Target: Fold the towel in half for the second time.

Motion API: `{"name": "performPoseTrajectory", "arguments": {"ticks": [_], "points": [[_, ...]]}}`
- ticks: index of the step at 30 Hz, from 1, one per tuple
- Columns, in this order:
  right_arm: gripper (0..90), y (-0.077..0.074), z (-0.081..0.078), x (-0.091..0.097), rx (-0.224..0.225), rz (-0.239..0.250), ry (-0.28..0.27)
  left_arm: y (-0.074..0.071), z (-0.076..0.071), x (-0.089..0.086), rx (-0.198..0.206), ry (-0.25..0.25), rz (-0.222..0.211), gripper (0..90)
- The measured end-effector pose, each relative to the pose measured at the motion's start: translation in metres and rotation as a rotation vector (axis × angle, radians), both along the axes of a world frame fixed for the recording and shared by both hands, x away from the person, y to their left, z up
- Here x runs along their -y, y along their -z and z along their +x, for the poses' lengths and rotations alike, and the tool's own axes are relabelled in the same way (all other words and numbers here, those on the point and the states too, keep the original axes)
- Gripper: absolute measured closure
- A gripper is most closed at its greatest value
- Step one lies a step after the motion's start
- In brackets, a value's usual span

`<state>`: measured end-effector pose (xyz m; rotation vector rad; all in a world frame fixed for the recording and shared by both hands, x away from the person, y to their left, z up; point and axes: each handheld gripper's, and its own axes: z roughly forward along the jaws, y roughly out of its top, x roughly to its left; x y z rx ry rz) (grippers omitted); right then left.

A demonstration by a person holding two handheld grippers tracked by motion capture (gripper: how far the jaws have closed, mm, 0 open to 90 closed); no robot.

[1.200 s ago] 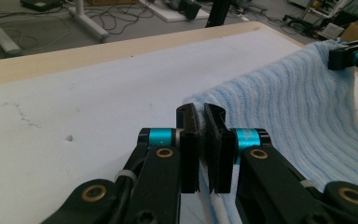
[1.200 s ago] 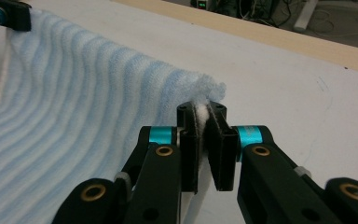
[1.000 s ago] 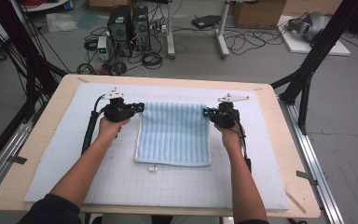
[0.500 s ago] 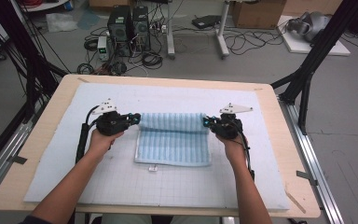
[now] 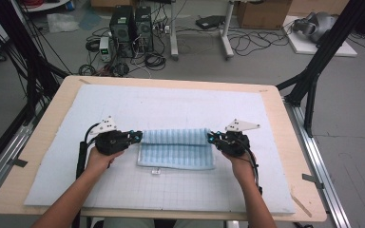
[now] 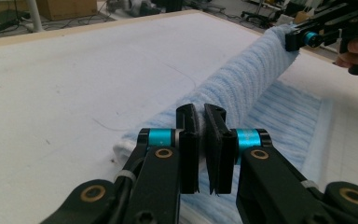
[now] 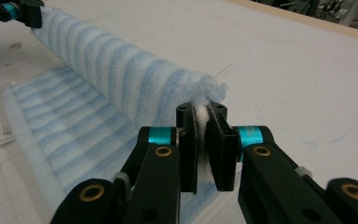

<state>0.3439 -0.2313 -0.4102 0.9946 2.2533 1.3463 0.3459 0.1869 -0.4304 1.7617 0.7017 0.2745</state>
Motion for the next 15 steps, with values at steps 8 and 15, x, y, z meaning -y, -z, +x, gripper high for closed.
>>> {"name": "performPoseTrajectory", "arguments": {"ticks": [8, 15], "points": [[83.2, 0.008, -0.02, 0.002, -0.009, 0.002, -0.013, 0.006, -0.018, 0.0, -0.007, 0.029, 0.018, 84.0], [83.1, 0.021, -0.03, 0.003, -0.039, -0.007, -0.015, 0.012, -0.028, 0.002, -0.039, 0.057, 0.036, 83.8]]}}
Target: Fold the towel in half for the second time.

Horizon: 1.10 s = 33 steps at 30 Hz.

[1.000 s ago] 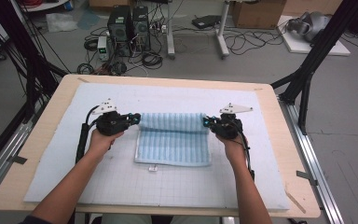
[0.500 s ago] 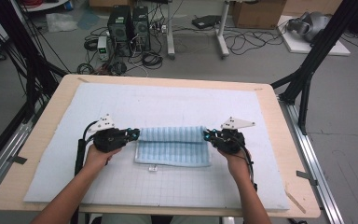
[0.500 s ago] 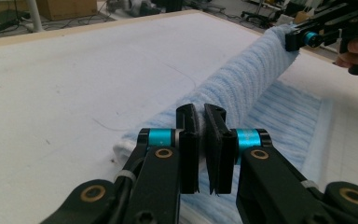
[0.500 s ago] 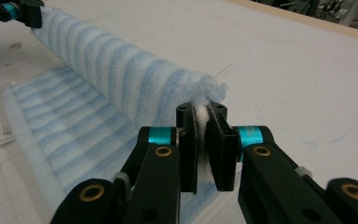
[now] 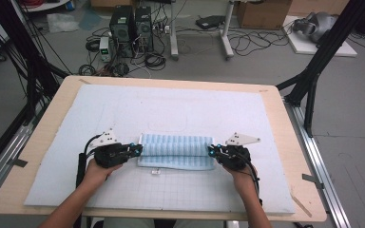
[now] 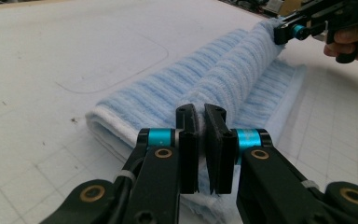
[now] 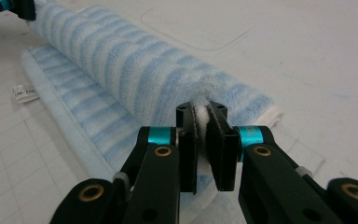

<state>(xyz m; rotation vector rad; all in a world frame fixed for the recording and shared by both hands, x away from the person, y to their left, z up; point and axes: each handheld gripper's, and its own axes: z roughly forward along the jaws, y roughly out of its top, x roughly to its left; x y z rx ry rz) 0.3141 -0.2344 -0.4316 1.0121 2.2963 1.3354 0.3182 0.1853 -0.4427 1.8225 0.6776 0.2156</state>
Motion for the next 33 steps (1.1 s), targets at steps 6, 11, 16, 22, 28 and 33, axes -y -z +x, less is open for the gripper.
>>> {"name": "performPoseTrajectory", "arguments": {"ticks": [6, 11, 16, 22, 28, 33], "points": [[82.1, -0.001, -0.006, 0.002, 0.003, -0.003, -0.006, -0.002, -0.004, -0.002, -0.004, 0.03, -0.019, 83.1], [67.7, -0.005, -0.008, 0.008, -0.006, 0.053, 0.014, -0.009, 0.001, -0.008, -0.04, -0.041, -0.114, 55.2], [63.2, -0.022, -0.007, 0.009, 0.042, 0.122, 0.043, -0.017, 0.009, -0.007, -0.036, -0.082, -0.124, 52.4], [62.2, -0.009, 0.0, -0.012, -0.001, 0.009, 0.001, -0.005, 0.016, 0.012, -0.057, -0.097, 0.033, 54.4], [58.0, 0.001, 0.0, -0.02, -0.034, -0.066, -0.032, 0.005, 0.021, 0.02, -0.08, -0.124, 0.165, 58.6], [53.2, 0.011, -0.004, -0.023, -0.053, -0.115, -0.05, 0.008, 0.027, 0.024, -0.113, -0.154, 0.225, 58.5]]}}
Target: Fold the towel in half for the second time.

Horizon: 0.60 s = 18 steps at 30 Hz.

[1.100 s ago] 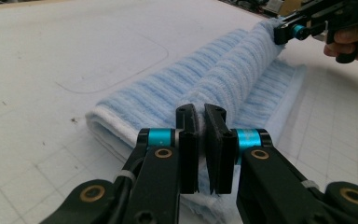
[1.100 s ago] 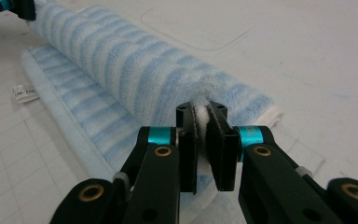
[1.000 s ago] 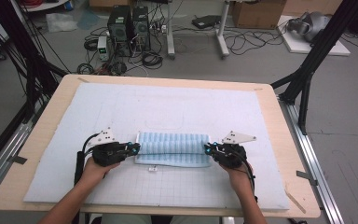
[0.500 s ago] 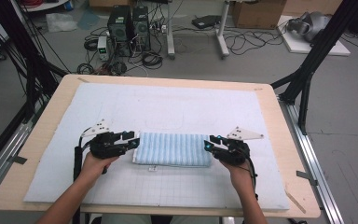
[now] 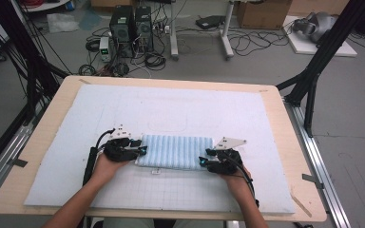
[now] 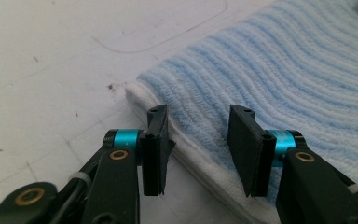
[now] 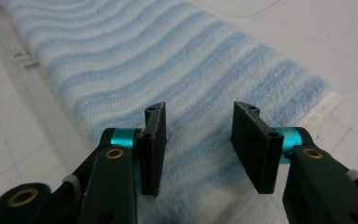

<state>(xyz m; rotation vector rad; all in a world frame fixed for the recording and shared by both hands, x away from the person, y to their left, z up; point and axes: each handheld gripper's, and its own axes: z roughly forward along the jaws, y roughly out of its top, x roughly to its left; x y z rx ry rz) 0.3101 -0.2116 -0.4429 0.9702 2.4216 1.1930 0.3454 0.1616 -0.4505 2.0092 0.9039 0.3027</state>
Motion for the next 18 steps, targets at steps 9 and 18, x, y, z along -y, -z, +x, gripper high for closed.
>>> {"name": "performPoseTrajectory", "arguments": {"ticks": [9, 18], "points": [[40.7, 0.003, -0.011, -0.002, 0.09, -0.103, 0.015, 0.0, 0.005, 0.005, 0.011, -0.04, 0.035, 57.3], [31.7, -0.015, -0.009, 0.03, 0.093, 0.075, 0.11, -0.016, -0.002, -0.02, 0.117, -0.045, -0.158, 46.8]]}}
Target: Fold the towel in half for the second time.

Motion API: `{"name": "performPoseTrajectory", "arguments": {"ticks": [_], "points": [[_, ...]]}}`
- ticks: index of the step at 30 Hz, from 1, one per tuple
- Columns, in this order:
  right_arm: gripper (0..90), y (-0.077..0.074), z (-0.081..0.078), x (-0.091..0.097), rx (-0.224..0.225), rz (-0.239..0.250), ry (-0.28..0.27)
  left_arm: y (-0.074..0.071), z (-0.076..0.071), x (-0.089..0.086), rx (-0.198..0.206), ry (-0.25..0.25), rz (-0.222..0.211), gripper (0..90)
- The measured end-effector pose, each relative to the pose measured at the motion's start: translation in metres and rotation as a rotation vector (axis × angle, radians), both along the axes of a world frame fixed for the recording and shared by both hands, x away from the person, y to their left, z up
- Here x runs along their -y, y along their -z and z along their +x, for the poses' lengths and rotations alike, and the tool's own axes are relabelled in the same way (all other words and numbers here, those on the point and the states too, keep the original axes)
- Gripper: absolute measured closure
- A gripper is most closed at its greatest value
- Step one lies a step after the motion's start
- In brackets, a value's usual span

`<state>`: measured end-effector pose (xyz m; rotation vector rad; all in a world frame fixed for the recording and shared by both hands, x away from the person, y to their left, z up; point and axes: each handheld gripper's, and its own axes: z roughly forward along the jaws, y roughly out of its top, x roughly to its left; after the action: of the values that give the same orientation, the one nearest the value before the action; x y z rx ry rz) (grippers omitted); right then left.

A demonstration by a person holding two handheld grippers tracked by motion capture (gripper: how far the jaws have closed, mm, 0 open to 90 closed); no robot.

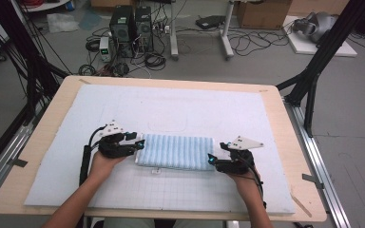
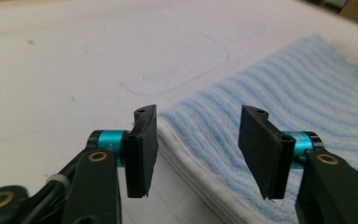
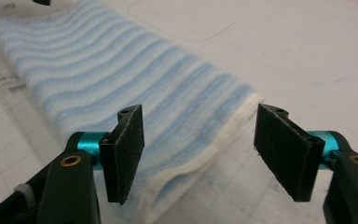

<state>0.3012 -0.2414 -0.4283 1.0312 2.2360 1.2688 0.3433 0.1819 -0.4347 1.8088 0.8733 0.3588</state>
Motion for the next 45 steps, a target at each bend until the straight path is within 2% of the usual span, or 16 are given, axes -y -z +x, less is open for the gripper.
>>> {"name": "performPoseTrajectory", "arguments": {"ticks": [2, 5, 9, 11, 19, 23, 25, 35, 45], "points": [[28.6, -0.005, -0.001, 0.006, 0.011, 0.009, 0.022, -0.003, -0.001, -0.01, 0.035, -0.003, -0.041, 41.3], [21.7, -0.012, -0.001, 0.014, 0.02, 0.037, 0.06, -0.004, -0.002, -0.023, 0.059, -0.028, -0.109, 32.6], [15.9, -0.018, -0.004, 0.023, 0.043, 0.03, 0.098, -0.008, -0.004, -0.036, 0.088, -0.077, -0.129, 18.4], [11.9, -0.018, -0.003, 0.029, 0.043, 0.033, 0.126, -0.01, -0.006, -0.041, 0.107, -0.077, -0.133, 18.5], [11.6, -0.016, -0.005, 0.048, 0.054, 0.046, 0.176, -0.011, -0.016, -0.054, 0.129, -0.101, -0.126, 18.9], [11.5, -0.018, -0.007, 0.055, 0.062, 0.09, 0.207, -0.013, -0.021, -0.058, 0.145, -0.105, -0.135, 19.5], [11.5, -0.02, -0.009, 0.057, 0.074, 0.096, 0.222, -0.014, -0.024, -0.058, 0.15, -0.104, -0.142, 19.5], [11.4, -0.021, -0.007, 0.053, 0.076, 0.066, 0.219, -0.013, -0.026, -0.057, 0.155, -0.092, -0.127, 20.5], [11.4, -0.019, -0.006, 0.054, 0.071, 0.06, 0.222, -0.013, -0.026, -0.058, 0.157, -0.094, -0.126, 20.8]]}}
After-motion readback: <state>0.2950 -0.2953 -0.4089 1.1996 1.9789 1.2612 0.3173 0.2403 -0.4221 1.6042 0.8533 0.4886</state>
